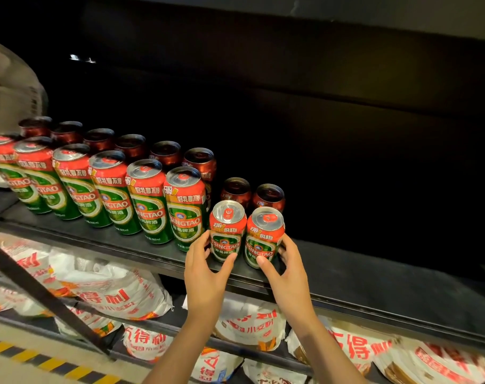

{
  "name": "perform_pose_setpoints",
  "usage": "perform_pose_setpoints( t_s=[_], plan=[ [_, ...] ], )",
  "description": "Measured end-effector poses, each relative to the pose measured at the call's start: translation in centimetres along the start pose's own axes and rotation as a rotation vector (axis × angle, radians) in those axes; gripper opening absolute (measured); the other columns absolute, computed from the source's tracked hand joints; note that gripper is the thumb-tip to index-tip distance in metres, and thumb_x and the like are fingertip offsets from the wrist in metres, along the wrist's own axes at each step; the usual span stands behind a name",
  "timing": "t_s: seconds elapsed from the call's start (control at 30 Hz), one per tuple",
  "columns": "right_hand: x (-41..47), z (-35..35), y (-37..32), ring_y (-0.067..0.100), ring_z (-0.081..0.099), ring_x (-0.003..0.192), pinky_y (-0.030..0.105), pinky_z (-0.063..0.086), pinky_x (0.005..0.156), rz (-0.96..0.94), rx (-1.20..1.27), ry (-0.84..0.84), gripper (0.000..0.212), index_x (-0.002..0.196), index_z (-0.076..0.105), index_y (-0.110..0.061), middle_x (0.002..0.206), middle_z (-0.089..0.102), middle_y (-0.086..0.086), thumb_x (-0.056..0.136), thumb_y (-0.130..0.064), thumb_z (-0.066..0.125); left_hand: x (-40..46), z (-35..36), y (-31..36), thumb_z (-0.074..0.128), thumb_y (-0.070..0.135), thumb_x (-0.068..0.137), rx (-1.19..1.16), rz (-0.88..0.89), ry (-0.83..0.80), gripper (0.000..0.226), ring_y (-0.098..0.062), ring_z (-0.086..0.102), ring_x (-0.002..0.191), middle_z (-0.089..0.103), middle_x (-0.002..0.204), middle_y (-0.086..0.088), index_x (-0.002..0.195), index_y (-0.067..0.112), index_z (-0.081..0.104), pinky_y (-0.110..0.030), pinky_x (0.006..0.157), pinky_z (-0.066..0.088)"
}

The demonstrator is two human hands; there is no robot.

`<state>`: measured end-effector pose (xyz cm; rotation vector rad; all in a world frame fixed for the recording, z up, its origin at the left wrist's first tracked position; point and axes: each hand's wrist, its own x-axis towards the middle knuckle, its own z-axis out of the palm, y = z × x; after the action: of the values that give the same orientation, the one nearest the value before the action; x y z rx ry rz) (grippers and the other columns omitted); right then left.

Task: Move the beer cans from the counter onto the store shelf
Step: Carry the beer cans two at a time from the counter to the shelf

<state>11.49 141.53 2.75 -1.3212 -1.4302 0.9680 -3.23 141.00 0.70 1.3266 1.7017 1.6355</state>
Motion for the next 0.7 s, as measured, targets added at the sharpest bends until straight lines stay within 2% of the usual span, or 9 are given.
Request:
perform_pose_setpoints(
  t_s=[0.17, 0.3, 0.43, 0.7],
  plan=[
    [0.2, 0.1, 0.2, -0.027, 0.040, 0.109, 0.000, 0.037, 0.080, 0.018, -0.017, 0.007, 0.059, 0.120, 0.031, -0.060, 0.118, 0.041, -0.044, 0.086, -0.027, 0.067, -0.2, -0.1, 0.2, 0.072, 0.019, 0.079, 0.009, 0.082, 0.020, 0.063, -0.011, 0.048, 0.120, 0.046, 0.124, 0.000, 0.135, 0.011, 0.047, -0.026, 0.099, 0.043],
    [0.3, 0.1, 0.3, -0.021, 0.043, 0.110, 0.004, 0.036, 0.087, 0.026, -0.034, 0.014, 0.060, 0.128, 0.032, -0.052, 0.119, 0.041, -0.041, 0.086, -0.028, 0.067, -0.2, -0.1, -0.1, 0.071, 0.019, 0.080, 0.066, 0.099, 0.025, 0.065, -0.013, 0.047, 0.116, 0.043, 0.116, -0.002, 0.139, 0.014, 0.044, -0.026, 0.096, 0.042],
    [0.2, 0.1, 0.2, -0.024, 0.042, 0.110, 0.001, 0.037, 0.084, 0.024, -0.043, 0.016, 0.060, 0.131, 0.033, -0.049, 0.119, 0.043, -0.040, 0.086, -0.027, 0.067, -0.2, 0.0, 0.4, 0.071, 0.018, 0.081, 0.003, 0.066, 0.030, 0.062, -0.005, 0.047, 0.115, 0.044, 0.119, 0.000, 0.136, 0.013, 0.044, -0.018, 0.098, 0.043],
    [-0.2, 0.3, -0.4, -0.033, 0.037, 0.105, -0.008, 0.032, 0.079, 0.041, -0.098, 0.024, 0.059, 0.132, 0.031, -0.047, 0.117, 0.039, -0.044, 0.087, -0.028, 0.065, -0.1, -0.2, 1.0, 0.073, 0.017, 0.079, -0.068, 0.020, 0.043, 0.053, 0.000, 0.049, 0.116, 0.047, 0.121, 0.005, 0.127, 0.012, 0.049, -0.021, 0.100, 0.043]
  ],
)
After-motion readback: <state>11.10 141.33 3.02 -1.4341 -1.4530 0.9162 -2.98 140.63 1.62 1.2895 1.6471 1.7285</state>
